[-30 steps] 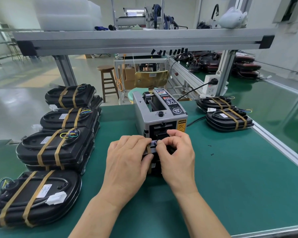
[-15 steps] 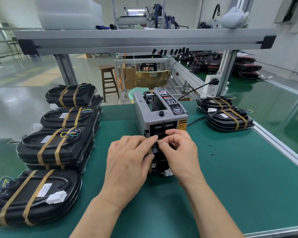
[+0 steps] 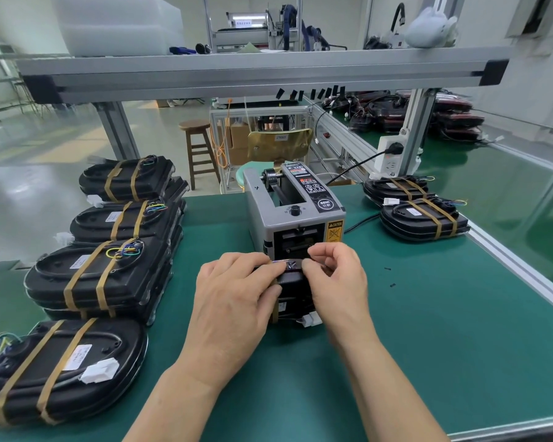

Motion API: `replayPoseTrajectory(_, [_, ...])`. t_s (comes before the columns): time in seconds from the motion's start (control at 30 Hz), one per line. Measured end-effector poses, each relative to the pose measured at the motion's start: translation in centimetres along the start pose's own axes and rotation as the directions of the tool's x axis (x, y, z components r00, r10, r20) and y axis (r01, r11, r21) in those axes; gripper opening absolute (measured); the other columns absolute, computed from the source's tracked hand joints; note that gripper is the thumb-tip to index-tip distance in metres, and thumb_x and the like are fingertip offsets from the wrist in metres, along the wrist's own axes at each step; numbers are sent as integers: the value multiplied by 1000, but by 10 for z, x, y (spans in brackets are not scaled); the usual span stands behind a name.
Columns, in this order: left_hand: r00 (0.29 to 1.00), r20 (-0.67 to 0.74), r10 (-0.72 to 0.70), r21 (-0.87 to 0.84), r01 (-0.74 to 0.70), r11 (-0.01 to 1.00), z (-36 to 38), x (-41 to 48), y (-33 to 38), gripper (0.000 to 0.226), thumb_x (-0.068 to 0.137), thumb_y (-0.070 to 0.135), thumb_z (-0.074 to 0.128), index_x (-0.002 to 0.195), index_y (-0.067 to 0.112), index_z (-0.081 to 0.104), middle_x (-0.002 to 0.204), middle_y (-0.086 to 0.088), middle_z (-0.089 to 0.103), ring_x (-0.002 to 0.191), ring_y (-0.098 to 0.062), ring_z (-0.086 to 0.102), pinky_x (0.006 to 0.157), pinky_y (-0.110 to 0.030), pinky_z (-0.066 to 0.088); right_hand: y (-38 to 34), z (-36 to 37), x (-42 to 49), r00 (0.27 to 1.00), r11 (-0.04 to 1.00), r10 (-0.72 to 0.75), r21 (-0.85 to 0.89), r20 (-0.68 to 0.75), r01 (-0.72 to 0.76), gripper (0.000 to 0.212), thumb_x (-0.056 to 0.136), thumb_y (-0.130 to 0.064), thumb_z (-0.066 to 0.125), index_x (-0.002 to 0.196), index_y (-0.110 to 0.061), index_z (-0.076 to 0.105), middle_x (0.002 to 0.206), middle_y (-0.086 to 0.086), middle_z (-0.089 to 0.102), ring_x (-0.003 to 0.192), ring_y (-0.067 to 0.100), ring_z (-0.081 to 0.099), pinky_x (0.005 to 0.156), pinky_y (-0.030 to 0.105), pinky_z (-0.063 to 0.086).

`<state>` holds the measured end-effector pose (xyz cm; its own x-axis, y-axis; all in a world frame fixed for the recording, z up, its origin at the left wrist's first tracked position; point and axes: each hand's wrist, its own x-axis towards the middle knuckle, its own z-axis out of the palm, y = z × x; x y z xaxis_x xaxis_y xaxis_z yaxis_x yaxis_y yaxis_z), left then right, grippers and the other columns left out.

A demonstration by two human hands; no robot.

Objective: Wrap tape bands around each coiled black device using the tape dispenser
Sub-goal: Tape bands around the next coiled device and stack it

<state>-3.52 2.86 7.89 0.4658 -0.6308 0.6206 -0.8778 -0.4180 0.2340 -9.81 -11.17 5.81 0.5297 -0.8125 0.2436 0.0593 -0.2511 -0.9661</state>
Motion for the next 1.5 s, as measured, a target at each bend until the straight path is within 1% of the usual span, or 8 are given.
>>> replayPoseTrajectory(0.17, [1000, -27, 3, -17, -4, 1000, 1, 0, -1, 26, 81, 26, 67, 105, 23, 75, 105, 10, 69, 94, -21, 62, 78, -40, 45, 0, 10, -2, 999, 999, 30, -34, 35, -29, 20, 83, -32, 76, 96, -26, 61, 106, -11, 55, 97, 4, 60, 92, 30, 51])
replayPoseTrajectory(0.43, [999, -46, -29, -46, 27, 999, 0, 1, 0, 27, 76, 23, 69, 102, 22, 69, 97, 14, 67, 87, -20, 58, 75, -37, 42, -7, 16, 2, 979, 977, 176, 103, 99, -186, 23, 81, -22, 78, 98, -25, 62, 115, -1, 59, 107, 18, 60, 97, 42, 52])
replayPoseTrajectory(0.63, [1000, -7, 13, 47, -13, 999, 3, 3, 5, 45, 84, 25, 62, 127, 39, 62, 97, 14, 62, 87, -21, 53, 73, -39, 40, -5, 16, 3, 989, 978, 138, 149, 47, -144, 19, 92, -8, 60, 93, -26, 65, 107, 4, 66, 95, 19, 63, 87, 35, 55])
replayPoseTrajectory(0.83, [999, -27, 42, 143, -38, 989, 6, 1, 3, 33, 85, 27, 60, 116, 35, 71, 98, 8, 64, 86, -26, 55, 70, -39, 40, 1, 13, 3, 990, 985, 136, 103, 36, -139, 32, 100, -8, 43, 93, -26, 68, 106, -2, 69, 104, 16, 63, 96, 40, 52])
replayPoseTrajectory(0.97, [998, 63, 4, 153, -14, 988, 4, 6, 0, 44, 74, 35, 80, 117, 33, 71, 105, 1, 67, 89, -28, 62, 77, -41, 45, 10, -6, 2, 939, 874, 232, 369, 254, -315, 22, 101, -17, 50, 100, -15, 72, 106, 7, 73, 99, 18, 68, 86, 30, 55])
replayPoseTrajectory(1.1, [997, 81, -19, 120, 9, 993, 3, 6, -2, 47, 73, 28, 84, 118, 35, 70, 98, 6, 69, 85, -27, 63, 77, -41, 42, 26, -29, 1, 876, 951, 166, 160, 453, -263, 46, 79, -48, 72, 117, -22, 66, 114, -5, 73, 109, 9, 66, 90, 22, 51])
replayPoseTrajectory(1.3, [987, -65, -149, -317, 121, 941, -4, -3, -26, 41, 80, 34, 66, 121, 37, 69, 104, 12, 66, 99, -18, 62, 90, -45, 45, 32, -36, -4, 787, 944, 81, 206, 611, -258, 59, 77, -32, 79, 132, -29, 57, 129, -4, 66, 122, 13, 60, 101, 31, 47])
replayPoseTrajectory(1.5, [909, 14, -416, -843, 235, 485, 1, -19, -35, 56, 85, 4, 66, 123, 45, 65, 121, 9, 69, 117, -10, 62, 99, -19, 46, 3, -16, -4, 899, 948, -97, 315, 427, -47, 47, 78, -22, 77, 120, -40, 67, 115, -9, 72, 105, 6, 66, 88, 16, 50])
